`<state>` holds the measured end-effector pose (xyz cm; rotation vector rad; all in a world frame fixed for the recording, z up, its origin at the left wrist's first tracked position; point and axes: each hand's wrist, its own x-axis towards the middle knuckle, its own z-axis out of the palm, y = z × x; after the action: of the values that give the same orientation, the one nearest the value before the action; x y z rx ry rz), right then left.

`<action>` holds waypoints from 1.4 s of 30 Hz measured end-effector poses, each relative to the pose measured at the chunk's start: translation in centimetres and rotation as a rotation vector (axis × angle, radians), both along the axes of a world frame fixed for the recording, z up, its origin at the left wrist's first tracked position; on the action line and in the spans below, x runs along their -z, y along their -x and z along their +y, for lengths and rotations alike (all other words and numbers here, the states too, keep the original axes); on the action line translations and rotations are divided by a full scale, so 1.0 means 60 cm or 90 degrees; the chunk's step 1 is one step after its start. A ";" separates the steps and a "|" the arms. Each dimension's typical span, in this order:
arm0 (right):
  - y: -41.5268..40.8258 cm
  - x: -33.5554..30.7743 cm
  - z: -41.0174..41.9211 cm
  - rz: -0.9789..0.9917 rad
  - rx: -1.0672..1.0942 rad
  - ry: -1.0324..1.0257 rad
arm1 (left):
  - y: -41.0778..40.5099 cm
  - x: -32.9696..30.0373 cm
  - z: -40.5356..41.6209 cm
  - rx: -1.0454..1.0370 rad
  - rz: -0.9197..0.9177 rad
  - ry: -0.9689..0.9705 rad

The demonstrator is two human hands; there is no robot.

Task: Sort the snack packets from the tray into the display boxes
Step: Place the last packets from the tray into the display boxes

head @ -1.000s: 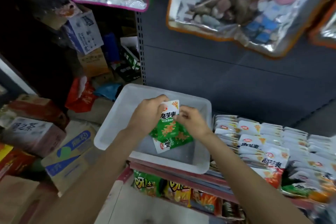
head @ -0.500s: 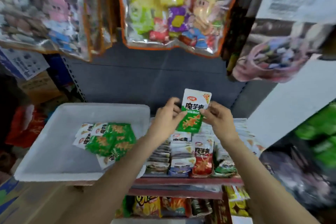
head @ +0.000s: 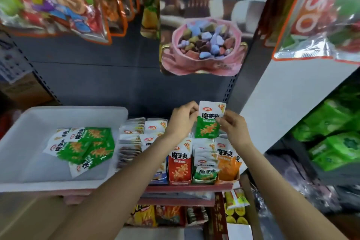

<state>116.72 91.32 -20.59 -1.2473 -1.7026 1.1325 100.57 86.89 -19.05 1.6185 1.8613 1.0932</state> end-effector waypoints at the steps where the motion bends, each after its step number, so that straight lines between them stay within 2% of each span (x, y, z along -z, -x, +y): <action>1: -0.001 0.005 0.004 -0.007 -0.005 0.009 | 0.000 0.002 0.004 -0.001 0.011 0.011; 9: 0.004 0.011 0.023 0.026 -0.027 0.049 | 0.006 0.006 0.029 -0.021 0.073 0.019; 17: -0.006 0.049 0.035 -0.125 -0.069 -0.006 | 0.014 0.035 0.026 0.012 0.107 0.146; 21: 0.004 0.037 0.035 -0.060 -0.028 -0.037 | 0.003 0.034 0.022 0.016 0.090 0.061; 23: 0.008 0.032 0.037 -0.067 -0.025 -0.071 | 0.001 0.037 0.026 0.001 0.105 0.006; 26: 0.009 0.033 0.038 -0.181 -0.069 -0.109 | 0.004 0.045 0.028 0.014 0.161 -0.002; 31: 0.005 0.059 0.031 -0.372 -0.126 -0.136 | 0.006 0.058 0.014 0.049 0.240 0.101; 42: 0.010 0.065 0.012 -0.499 -0.209 -0.193 | 0.003 0.085 0.003 0.085 0.315 0.181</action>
<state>116.12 92.07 -24.52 -1.3312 -2.6203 0.5199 100.37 87.07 -24.12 1.9204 2.0484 0.3628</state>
